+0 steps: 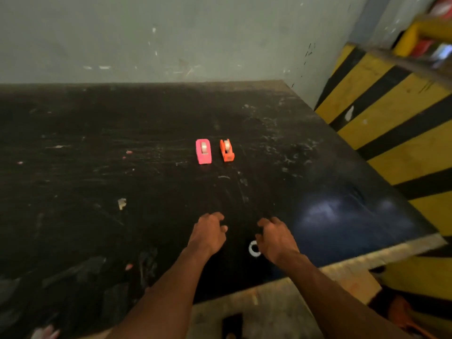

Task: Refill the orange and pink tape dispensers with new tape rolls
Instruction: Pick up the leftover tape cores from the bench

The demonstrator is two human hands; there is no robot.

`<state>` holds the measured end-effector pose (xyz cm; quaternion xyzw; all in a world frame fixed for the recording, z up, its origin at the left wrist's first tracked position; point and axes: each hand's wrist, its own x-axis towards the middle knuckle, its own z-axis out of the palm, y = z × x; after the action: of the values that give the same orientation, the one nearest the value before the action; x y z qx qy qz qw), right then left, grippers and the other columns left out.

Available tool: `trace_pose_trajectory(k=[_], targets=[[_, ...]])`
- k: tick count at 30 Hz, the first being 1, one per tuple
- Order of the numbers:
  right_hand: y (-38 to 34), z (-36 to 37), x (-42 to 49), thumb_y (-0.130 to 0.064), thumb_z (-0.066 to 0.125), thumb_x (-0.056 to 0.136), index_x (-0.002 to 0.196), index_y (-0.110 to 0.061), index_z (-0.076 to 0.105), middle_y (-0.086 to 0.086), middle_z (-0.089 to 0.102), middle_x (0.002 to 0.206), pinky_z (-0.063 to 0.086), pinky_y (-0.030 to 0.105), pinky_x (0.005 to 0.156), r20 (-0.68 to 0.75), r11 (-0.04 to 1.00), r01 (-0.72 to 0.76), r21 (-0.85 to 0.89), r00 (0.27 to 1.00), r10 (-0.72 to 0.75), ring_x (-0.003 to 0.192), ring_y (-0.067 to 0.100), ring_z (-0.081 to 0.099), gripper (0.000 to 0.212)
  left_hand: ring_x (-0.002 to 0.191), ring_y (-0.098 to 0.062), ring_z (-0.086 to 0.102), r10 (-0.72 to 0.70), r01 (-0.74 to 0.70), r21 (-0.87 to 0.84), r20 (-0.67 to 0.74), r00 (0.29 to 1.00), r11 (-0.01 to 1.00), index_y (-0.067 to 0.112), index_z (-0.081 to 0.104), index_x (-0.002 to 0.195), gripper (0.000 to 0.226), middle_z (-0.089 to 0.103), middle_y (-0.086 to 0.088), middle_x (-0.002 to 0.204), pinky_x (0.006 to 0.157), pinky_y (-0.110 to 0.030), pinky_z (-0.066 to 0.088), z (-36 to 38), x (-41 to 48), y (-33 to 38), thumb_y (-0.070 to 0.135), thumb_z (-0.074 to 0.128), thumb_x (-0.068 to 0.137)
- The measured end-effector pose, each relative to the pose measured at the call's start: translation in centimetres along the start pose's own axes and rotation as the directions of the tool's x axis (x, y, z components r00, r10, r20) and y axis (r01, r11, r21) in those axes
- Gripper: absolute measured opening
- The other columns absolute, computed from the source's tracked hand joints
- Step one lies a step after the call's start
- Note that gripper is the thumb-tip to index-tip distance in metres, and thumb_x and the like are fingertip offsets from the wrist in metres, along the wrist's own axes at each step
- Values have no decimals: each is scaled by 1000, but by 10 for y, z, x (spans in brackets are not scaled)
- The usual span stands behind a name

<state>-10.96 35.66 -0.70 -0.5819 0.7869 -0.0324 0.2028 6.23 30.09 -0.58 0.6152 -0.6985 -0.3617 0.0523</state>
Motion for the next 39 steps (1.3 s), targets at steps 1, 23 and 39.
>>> trace_pose_trajectory(k=[1, 23, 39], targets=[[5, 2, -8, -26, 56, 93, 130, -16, 53, 13, 52, 129, 46, 40, 100, 6, 1000, -20, 14, 1000, 20, 118, 31, 52, 38, 116, -18, 58, 6, -6, 4, 21, 1000, 1000, 26, 50, 134, 43, 55, -6, 134, 99, -37, 50, 7, -11, 0, 27, 59, 92], [86, 12, 11, -38, 70, 75, 149, -23, 23, 16, 33, 140, 37, 44, 107, 219, 976, 205, -76, 958, -184, 124, 38, 37, 88, 138, -32, 34, -108, 56, 281, 172, 979, 958, 32, 22, 148, 84, 25, -11, 151, 112, -46, 38, 95, -23, 78, 27, 72, 81], [76, -5, 36, -24, 72, 82, 133, -20, 50, 13, 41, 133, 45, 39, 102, 257, 930, 367, -17, 901, -350, 121, 32, 47, 56, 131, -30, 44, -248, 234, 257, 20, 969, 938, 25, 45, 138, 55, 36, -11, 144, 108, -42, 43, 77, -20, 91, 12, 63, 88]])
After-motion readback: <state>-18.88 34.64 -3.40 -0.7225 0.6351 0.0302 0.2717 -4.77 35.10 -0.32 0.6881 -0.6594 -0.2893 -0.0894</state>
